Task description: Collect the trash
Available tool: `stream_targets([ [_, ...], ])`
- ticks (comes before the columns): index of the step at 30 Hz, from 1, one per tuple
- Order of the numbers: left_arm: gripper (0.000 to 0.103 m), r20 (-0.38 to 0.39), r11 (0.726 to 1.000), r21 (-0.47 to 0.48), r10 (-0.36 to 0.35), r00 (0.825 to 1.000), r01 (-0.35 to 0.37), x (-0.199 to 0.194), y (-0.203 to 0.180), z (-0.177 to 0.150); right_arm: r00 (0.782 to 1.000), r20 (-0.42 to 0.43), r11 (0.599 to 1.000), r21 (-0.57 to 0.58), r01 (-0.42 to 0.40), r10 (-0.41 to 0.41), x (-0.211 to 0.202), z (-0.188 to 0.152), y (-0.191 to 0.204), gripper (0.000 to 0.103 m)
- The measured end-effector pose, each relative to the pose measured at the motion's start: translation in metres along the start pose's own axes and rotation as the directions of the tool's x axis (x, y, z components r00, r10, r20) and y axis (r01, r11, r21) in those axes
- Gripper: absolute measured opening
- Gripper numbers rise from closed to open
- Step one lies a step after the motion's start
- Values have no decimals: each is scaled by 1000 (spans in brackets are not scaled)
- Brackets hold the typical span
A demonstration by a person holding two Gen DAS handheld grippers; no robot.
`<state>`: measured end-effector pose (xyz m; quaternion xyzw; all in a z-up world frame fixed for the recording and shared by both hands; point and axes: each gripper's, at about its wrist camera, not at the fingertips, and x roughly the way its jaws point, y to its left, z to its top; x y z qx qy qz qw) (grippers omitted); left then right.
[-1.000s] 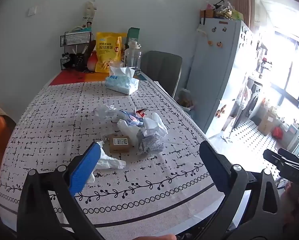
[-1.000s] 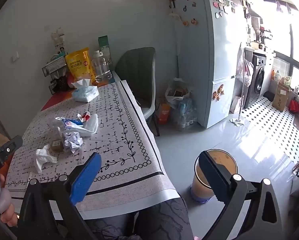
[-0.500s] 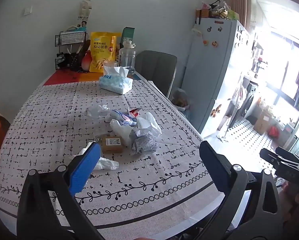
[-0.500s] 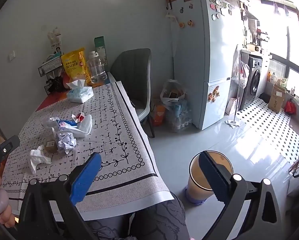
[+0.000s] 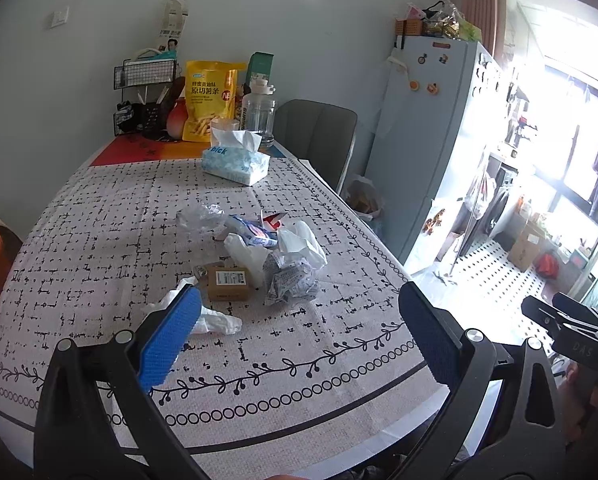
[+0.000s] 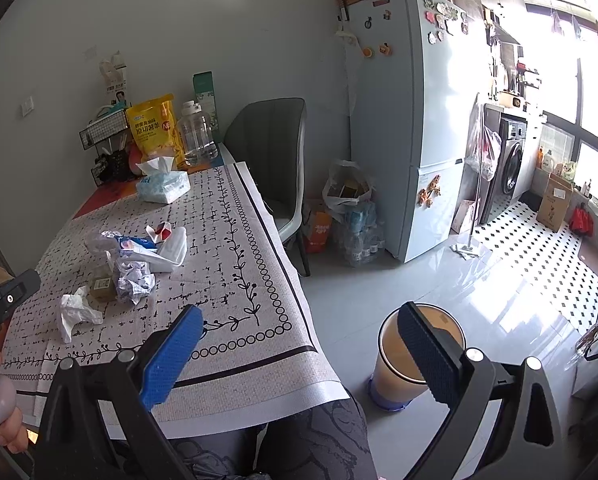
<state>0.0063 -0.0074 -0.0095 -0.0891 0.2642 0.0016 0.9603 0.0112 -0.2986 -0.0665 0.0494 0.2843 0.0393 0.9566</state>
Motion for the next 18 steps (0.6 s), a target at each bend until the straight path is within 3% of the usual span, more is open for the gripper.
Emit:
stream_targets([
  [18, 98, 34, 999, -16, 29, 999, -28, -14, 10, 7, 999, -5, 999, 1, -49, 49, 6, 2, 2, 95],
])
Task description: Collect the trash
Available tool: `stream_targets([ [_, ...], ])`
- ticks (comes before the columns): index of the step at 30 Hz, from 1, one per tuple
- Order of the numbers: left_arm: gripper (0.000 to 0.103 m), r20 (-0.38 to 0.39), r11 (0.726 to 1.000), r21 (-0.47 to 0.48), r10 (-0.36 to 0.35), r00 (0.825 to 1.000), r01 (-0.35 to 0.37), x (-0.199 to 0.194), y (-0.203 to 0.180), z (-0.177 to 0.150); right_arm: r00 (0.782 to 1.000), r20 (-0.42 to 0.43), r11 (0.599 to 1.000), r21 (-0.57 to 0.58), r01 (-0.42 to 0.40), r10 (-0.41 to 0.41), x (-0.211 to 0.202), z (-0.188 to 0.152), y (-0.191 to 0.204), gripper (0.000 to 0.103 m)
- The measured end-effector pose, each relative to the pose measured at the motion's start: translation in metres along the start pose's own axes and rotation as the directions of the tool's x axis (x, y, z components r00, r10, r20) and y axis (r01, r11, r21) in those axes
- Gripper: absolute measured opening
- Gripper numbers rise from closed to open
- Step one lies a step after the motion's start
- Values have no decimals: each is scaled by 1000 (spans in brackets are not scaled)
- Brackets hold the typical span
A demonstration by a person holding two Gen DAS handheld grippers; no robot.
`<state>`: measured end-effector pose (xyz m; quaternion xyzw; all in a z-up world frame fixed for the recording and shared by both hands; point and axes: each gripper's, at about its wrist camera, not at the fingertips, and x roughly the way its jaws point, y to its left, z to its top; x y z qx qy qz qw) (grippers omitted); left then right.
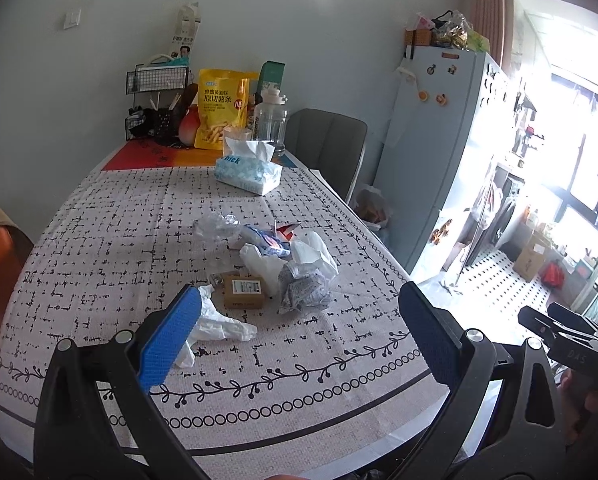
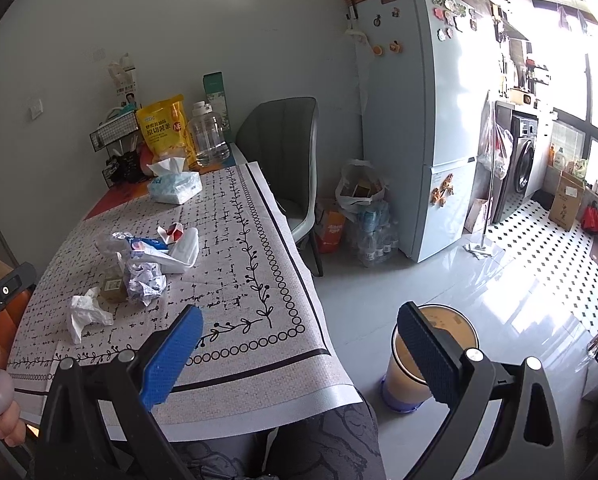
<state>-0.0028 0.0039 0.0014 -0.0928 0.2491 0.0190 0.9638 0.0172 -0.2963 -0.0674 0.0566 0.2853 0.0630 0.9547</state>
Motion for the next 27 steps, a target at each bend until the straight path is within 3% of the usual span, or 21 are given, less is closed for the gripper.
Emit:
stream_targets([
  [27, 98, 14, 1000, -22, -15, 1000, 15, -6, 10, 6, 999, 31, 1000, -21, -8, 8, -14, 11, 8, 95],
])
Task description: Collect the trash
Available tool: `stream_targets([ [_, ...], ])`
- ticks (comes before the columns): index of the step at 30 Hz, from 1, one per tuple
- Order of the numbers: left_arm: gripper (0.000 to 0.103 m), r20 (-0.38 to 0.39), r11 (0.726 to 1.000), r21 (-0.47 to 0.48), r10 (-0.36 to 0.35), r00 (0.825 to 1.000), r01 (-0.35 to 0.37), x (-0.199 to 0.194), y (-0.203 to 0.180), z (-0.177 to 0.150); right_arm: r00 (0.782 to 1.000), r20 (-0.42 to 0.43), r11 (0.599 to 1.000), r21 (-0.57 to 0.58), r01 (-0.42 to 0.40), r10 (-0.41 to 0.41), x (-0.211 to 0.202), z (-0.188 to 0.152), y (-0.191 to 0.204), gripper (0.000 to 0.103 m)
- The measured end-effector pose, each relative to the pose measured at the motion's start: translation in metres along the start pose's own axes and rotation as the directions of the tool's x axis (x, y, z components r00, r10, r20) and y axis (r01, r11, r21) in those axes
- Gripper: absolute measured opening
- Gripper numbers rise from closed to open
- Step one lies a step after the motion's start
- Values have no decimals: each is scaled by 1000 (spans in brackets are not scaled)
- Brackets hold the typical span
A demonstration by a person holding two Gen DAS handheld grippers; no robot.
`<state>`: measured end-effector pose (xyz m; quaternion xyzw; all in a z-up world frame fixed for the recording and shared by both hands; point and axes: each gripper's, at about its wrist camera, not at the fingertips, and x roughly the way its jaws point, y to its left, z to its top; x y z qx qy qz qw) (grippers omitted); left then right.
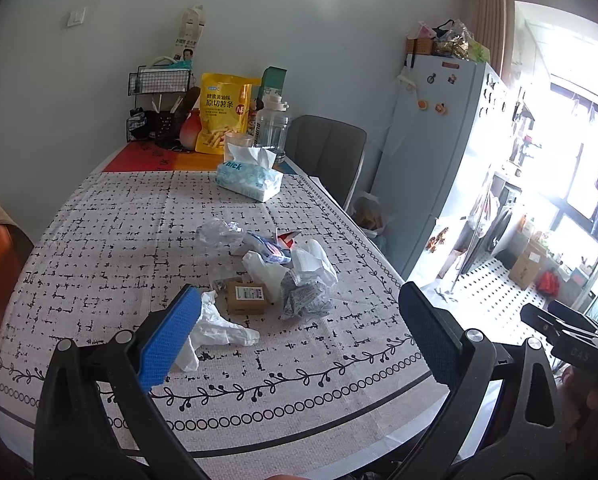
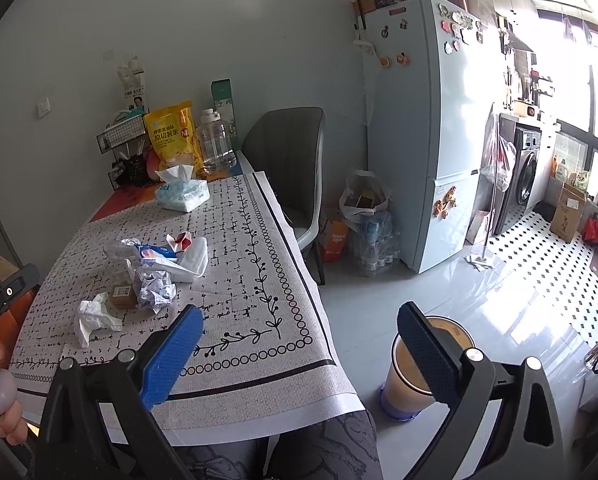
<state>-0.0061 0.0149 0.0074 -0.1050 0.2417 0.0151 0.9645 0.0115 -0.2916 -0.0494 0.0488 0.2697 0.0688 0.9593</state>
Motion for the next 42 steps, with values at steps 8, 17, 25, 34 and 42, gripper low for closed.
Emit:
stream_targets([
  [8, 98, 7, 1000, 11, -10, 1000, 10, 0, -1, -2, 1000, 2, 1000, 5, -6, 6, 0, -1, 0, 95],
  [17, 98, -4, 1000, -4, 6, 1000, -6, 5, 16, -13, 998, 17, 998, 6, -58, 58, 5, -6, 2, 96],
  [25, 98, -49, 996, -47, 69, 996, -71, 13, 48, -29, 990, -8, 990, 17, -140, 140, 25, -15, 12, 96],
  [34, 91, -110, 982, -145, 107, 988, -123, 29, 106, -45, 974, -64, 974, -51, -222, 218, 52, -20, 52, 95],
  [42, 85, -188, 977, -172, 92, 978, -125, 62, 122, -50, 959, -108, 961, -58, -270, 263, 76, -22, 70, 95],
])
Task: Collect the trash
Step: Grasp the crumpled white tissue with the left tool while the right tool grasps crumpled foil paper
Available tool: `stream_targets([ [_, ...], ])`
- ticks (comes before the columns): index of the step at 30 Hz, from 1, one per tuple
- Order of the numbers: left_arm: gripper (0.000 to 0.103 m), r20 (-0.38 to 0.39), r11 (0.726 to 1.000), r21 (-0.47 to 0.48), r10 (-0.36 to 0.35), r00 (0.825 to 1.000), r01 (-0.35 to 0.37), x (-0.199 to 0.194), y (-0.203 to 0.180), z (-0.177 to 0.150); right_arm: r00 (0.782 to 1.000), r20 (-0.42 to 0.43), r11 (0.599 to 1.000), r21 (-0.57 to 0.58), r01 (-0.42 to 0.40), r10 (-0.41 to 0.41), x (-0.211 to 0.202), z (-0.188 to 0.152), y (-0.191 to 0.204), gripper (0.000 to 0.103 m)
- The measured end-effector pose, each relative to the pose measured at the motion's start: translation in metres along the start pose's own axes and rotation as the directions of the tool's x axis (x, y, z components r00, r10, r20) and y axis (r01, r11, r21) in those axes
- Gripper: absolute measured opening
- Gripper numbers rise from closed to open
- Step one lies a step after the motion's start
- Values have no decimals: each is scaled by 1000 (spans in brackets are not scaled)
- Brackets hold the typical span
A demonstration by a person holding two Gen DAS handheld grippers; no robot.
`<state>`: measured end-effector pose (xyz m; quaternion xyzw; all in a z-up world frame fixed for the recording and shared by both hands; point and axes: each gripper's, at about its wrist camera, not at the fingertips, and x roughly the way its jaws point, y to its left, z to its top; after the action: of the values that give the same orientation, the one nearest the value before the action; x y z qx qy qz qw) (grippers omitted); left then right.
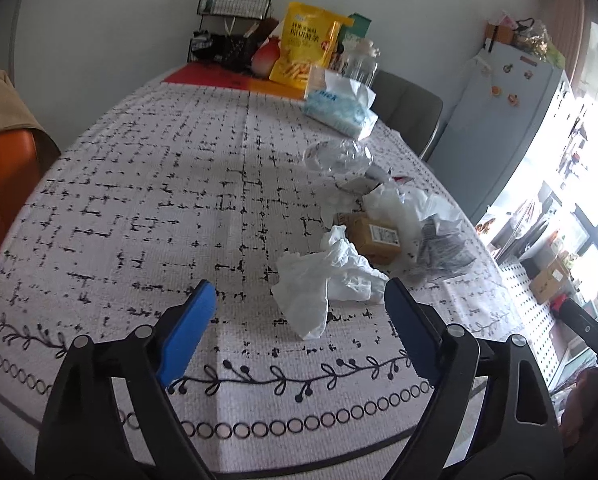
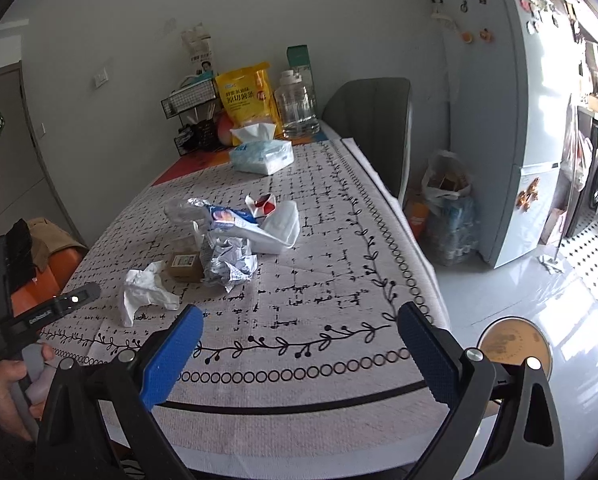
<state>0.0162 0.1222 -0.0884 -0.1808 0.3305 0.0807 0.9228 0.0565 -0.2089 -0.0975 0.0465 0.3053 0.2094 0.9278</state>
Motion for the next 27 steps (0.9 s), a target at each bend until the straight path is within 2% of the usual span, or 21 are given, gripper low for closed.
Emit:
stream_targets([
  [8, 84, -90, 1000, 5, 11, 996, -11, 43, -10, 4, 997, -52, 999, 23, -48, 49, 30, 2, 3, 93],
  [9, 79, -102, 1000, 3, 9, 995, -9, 48, -10, 5, 997, -58, 998, 22, -58, 60, 33, 2, 4, 93],
  [11, 66, -127, 1000, -5, -4, 992, 3, 55, -11, 6, 994, -73, 997, 10, -82, 83, 43, 5, 11, 92],
  [12, 46, -136, 1000, -4, -3, 991, 3, 57, -11, 6, 993, -76, 996, 5, -89, 89, 46, 7, 13, 92],
  [13, 20, -153, 1000, -1, 2, 988, -2, 59, -11, 7, 992, -79, 995, -3, -102, 101, 52, 10, 18, 91],
  [15, 8, -169, 1000, -12, -9, 986, 7, 61, -8, 7, 990, -82, 993, -10, -120, 119, 58, 14, 24, 90],
  [22, 6, -89, 1000, -8, 18, 996, -19, 33, 1, 20, 979, -119, 986, -18, -168, 165, 97, 28, 47, 88],
  [27, 6, -63, 998, -24, 50, 997, -52, 23, 12, 27, 971, -146, 981, 0, -194, 192, 122, 30, 58, 80],
])
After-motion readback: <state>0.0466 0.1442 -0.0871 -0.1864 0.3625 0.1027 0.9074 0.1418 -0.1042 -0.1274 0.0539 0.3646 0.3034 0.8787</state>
